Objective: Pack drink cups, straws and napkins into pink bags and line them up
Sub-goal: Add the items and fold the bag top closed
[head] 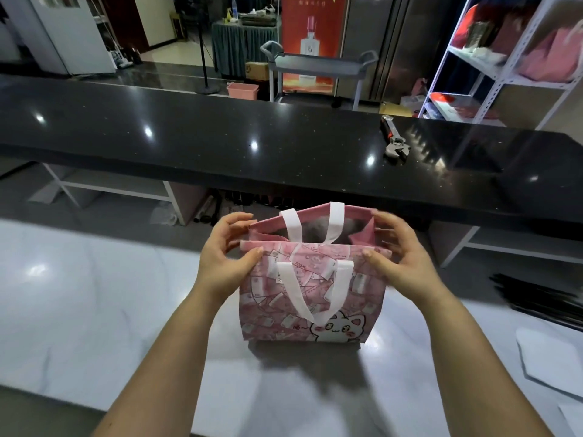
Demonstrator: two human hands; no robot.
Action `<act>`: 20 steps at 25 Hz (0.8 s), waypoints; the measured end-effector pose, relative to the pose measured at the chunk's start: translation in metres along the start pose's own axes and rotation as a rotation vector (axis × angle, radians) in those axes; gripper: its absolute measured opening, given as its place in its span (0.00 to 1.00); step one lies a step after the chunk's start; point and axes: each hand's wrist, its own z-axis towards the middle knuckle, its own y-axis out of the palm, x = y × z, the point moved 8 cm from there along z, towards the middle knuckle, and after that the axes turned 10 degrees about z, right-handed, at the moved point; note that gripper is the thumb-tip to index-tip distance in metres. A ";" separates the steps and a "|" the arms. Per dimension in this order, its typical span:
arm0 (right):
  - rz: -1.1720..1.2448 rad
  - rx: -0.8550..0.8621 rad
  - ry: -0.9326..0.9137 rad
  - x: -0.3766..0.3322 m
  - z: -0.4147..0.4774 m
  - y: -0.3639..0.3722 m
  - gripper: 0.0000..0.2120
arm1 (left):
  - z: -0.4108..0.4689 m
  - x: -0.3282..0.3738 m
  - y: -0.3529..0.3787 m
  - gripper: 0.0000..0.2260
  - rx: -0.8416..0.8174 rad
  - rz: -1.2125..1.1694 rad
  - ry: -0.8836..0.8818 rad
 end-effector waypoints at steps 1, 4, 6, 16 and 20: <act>-0.069 -0.023 -0.016 -0.007 0.003 0.002 0.26 | 0.000 0.008 -0.001 0.21 -0.010 0.048 0.032; -0.074 0.025 -0.084 -0.028 0.013 0.001 0.17 | 0.005 0.032 -0.001 0.15 -0.015 0.221 0.082; -0.201 0.026 -0.094 -0.040 0.022 -0.002 0.16 | 0.011 0.048 0.000 0.15 -0.039 0.342 0.125; -1.078 -0.235 -0.156 -0.059 0.063 0.048 0.25 | 0.044 0.090 0.046 0.23 -0.230 1.144 0.265; -1.286 -0.138 -0.240 -0.055 0.069 0.057 0.21 | 0.051 0.092 0.052 0.22 -0.133 1.223 0.322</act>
